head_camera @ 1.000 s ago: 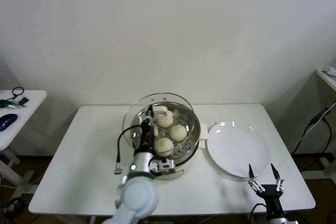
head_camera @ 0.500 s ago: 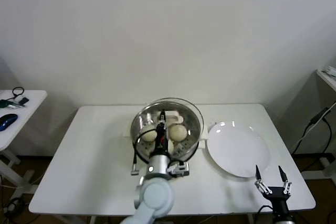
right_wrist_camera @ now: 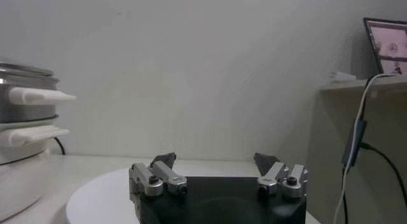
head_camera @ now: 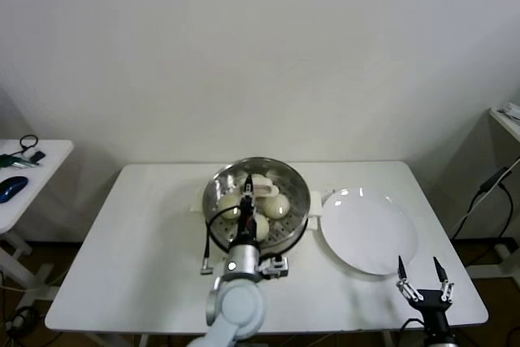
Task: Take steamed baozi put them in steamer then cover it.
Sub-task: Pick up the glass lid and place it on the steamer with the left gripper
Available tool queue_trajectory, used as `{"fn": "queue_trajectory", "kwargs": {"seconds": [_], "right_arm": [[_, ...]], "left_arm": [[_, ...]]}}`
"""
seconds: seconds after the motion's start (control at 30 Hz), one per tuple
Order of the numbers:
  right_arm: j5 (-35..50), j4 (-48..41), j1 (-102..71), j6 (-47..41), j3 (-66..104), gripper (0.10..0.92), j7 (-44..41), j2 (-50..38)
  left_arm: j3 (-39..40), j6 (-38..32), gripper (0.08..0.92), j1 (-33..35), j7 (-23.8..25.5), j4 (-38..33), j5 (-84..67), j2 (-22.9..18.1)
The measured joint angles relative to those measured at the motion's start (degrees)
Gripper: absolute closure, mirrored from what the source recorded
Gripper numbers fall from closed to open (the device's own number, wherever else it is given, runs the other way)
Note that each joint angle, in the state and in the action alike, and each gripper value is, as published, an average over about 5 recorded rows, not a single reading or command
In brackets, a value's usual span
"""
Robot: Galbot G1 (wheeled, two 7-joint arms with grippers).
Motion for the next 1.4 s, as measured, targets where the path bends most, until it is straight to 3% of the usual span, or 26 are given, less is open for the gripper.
{"fn": "queue_trajectory", "kwargs": {"seconds": [1.4], "right_arm": [[0.0,-0.3,-0.6,0.5,-1.0,0.203,-0.6,0.1]], "left_arm": [[0.6,-0.1,0.865,-2.4,1.6,1.6,-2.4,1.7]]}}
